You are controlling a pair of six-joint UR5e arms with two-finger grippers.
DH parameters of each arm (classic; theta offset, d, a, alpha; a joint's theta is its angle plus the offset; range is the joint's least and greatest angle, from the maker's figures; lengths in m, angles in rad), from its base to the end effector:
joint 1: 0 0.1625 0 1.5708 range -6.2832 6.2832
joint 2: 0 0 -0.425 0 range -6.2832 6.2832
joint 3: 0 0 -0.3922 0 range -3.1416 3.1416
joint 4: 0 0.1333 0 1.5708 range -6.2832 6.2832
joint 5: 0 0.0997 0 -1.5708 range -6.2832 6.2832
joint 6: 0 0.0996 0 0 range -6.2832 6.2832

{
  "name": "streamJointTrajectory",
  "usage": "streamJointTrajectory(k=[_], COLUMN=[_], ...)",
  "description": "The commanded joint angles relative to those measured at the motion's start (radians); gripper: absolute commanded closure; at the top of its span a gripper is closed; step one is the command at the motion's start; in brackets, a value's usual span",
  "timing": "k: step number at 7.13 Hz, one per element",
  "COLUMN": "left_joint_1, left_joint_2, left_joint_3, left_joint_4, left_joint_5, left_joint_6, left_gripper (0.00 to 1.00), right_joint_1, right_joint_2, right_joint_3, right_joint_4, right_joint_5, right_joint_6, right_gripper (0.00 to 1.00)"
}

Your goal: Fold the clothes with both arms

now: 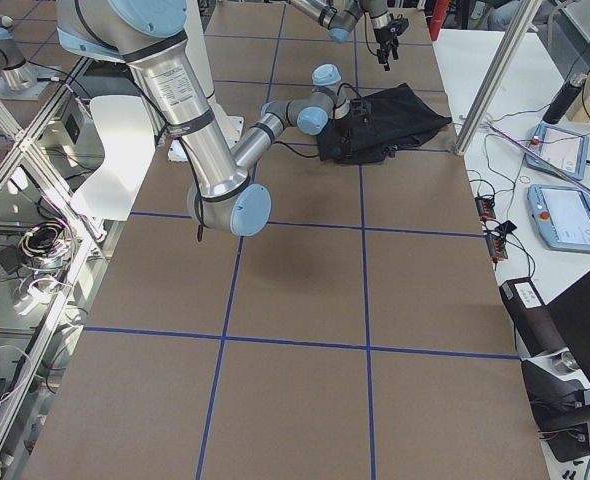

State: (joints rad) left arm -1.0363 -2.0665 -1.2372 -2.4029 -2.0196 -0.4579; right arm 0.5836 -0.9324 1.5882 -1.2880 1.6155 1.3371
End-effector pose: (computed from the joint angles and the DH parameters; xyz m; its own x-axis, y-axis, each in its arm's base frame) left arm 0.2886 -0.6644 0.4384 0.6520 0.4851 -0.5828 0.0117 0.7621 0.6474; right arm -0.5159 -0.4951 0.2430 0.6002 0.1191 0.7909 -0.3921 0.9057 0.1611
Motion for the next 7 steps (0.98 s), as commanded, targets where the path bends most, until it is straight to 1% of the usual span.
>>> streamJointTrajectory(k=[1,2,3,4,5,6,7], left_joint_1=[0.001,0.001,-0.001,0.001,0.001,0.001,0.001], left_joint_2=[0.02,0.02,0.02,0.022,0.022,0.022,0.022], left_joint_3=[-0.022,-0.022,-0.022,-0.021,-0.021,-0.021,-0.019], left_joint_4=[0.001,0.001,-0.001,-0.001,-0.001,-0.002,-0.004], left_joint_5=[-0.004,-0.002,-0.002,-0.002,-0.002,-0.002,-0.002], left_joint_6=[-0.004,-0.005,-0.011,-0.013,-0.013,-0.013,-0.015], left_gripper=[0.0,0.0,0.0,0.0,0.0,0.0,0.0], right_joint_1=[-0.051,-0.056,-0.059,-0.063,-0.067,-0.077,-0.08], right_joint_2=[0.043,0.041,0.032,0.024,0.012,0.007,0.007], right_joint_3=[-0.188,-0.188,-0.188,-0.186,-0.174,-0.175,-0.174], right_joint_4=[0.23,0.23,0.23,0.228,0.196,0.179,0.179], right_joint_5=[-0.077,-0.077,-0.077,-0.078,-0.085,-0.11,-0.112], right_joint_6=[0.118,0.125,0.132,0.131,0.132,0.14,0.142], right_gripper=[0.09,0.13,0.19,0.22,0.22,0.22,0.22])
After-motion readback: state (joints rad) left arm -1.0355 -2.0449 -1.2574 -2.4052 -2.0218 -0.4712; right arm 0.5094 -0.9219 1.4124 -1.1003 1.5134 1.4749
